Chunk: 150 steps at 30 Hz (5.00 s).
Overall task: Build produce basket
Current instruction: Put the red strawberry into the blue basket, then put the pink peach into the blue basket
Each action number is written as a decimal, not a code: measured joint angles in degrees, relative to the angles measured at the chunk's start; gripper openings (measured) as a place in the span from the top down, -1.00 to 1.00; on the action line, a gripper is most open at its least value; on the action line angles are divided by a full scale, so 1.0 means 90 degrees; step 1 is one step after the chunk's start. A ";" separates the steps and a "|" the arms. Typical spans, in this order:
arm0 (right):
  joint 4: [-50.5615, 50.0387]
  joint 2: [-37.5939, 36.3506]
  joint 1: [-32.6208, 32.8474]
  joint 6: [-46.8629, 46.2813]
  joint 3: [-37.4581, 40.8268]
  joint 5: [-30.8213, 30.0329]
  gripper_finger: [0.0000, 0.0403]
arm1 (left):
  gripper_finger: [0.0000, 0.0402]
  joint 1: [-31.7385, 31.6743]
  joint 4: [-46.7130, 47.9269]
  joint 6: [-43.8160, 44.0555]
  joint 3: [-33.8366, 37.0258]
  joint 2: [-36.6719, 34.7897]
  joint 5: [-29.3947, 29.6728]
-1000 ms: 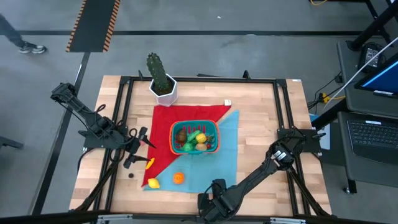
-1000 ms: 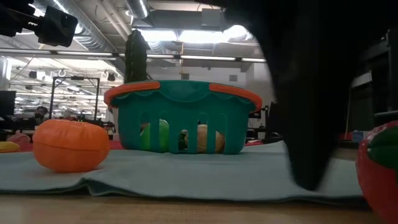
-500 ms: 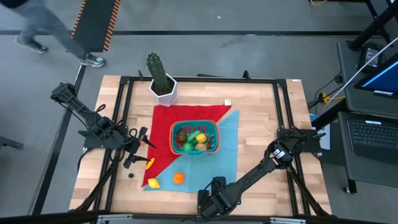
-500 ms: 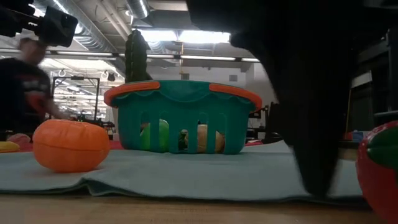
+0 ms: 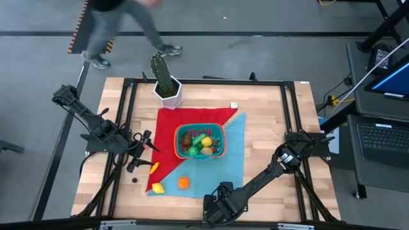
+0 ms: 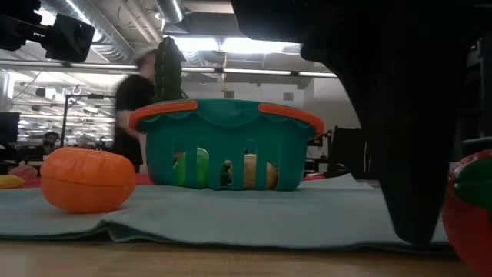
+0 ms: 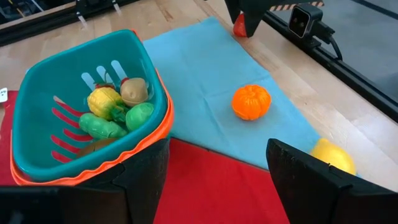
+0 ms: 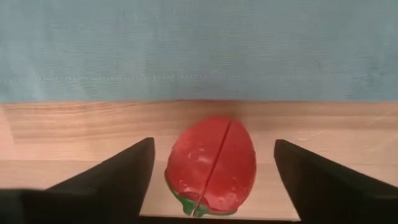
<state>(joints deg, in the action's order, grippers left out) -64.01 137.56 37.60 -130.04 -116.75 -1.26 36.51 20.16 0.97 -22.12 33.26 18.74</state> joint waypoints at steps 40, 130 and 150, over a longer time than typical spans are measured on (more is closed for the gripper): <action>-0.0849 -0.0071 0.0019 0.1341 -0.0892 -0.1428 0.05 | -0.31 -0.0002 -0.0002 -0.0007 -0.0001 0.0000 0.0002; -0.0335 -0.0338 -0.3351 1.0355 -0.1830 -0.2159 -0.18 | -0.31 0.0000 0.0214 0.0185 -0.0001 -0.0002 0.0000; -0.0285 -0.0728 -0.3170 1.0996 -0.1480 -0.2752 -0.05 | -0.31 -0.0002 0.0212 0.0252 0.0001 -0.0002 0.0002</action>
<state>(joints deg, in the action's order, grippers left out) -66.57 131.01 9.08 -31.07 -130.07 -26.02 36.49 22.07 3.24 -22.11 33.23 18.76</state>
